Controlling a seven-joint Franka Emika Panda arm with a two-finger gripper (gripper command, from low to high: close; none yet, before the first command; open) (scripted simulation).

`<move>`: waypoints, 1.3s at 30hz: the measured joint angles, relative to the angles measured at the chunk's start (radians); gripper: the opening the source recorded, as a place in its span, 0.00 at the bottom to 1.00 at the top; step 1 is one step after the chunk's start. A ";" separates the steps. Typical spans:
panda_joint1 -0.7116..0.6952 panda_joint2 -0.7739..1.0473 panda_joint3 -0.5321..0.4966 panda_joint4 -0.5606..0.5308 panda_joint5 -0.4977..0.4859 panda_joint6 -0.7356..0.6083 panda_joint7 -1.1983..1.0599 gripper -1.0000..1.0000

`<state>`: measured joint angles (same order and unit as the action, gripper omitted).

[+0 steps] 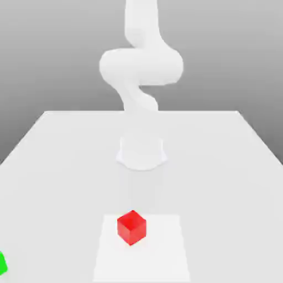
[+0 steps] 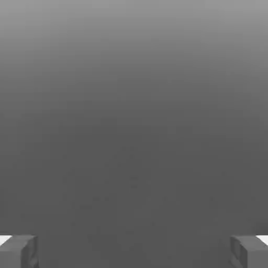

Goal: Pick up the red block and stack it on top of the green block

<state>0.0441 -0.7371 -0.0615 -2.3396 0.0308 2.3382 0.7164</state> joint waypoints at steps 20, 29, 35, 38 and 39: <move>0.245 0.547 -0.254 -0.315 0.166 0.301 -0.607 0.50; 0.217 0.714 -0.263 -0.455 -0.012 0.446 -0.690 0.50; 0.208 0.771 -0.250 -0.445 -0.010 0.495 -0.715 0.50; 0.208 0.805 -0.241 -0.436 0.022 0.523 -0.739 0.50; 0.206 0.818 -0.236 -0.433 0.035 0.533 -0.749 0.50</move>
<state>0.2497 0.0807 -0.2974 -2.7731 0.0657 2.8711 -0.0326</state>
